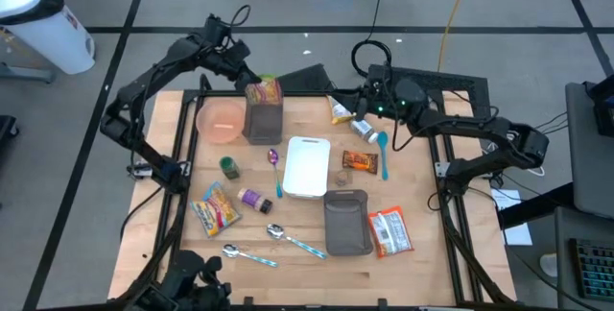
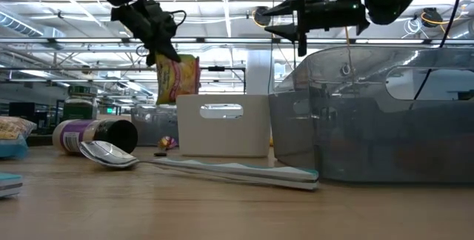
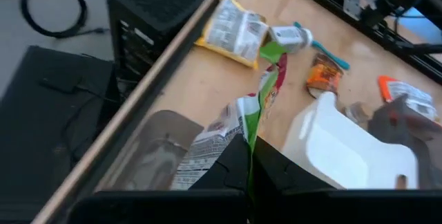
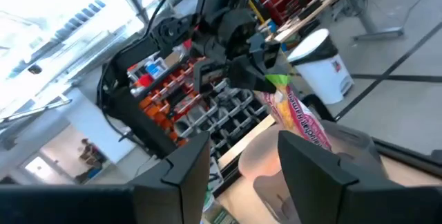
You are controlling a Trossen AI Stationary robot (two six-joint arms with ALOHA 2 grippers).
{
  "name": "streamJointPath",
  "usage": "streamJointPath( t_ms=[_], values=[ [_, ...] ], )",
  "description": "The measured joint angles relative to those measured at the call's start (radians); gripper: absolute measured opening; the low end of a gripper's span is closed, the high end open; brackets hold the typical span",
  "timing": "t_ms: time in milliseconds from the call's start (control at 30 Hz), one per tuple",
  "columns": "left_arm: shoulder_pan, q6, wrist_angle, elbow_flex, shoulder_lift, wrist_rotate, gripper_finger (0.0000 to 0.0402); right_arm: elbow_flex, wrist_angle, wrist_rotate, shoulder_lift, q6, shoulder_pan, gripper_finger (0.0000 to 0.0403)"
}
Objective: Pick & Place Food Item
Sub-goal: Put the green noodle pack into the top black bin
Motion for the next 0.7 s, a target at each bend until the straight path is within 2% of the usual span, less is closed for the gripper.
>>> streamJointPath(
  t_ms=[267, 700],
  values=[
    [0.04, 0.027, 0.046, -0.008, 0.0, -0.02, 0.0001, -0.001, -0.001, 0.154, 0.0, -0.048, 0.031, 0.016],
    [0.041, 0.012, 0.079, -0.008, 0.071, -0.047, 0.0001, -0.001, 0.0, 0.154, 0.0, -0.085, 0.015, 0.016]
  ],
)
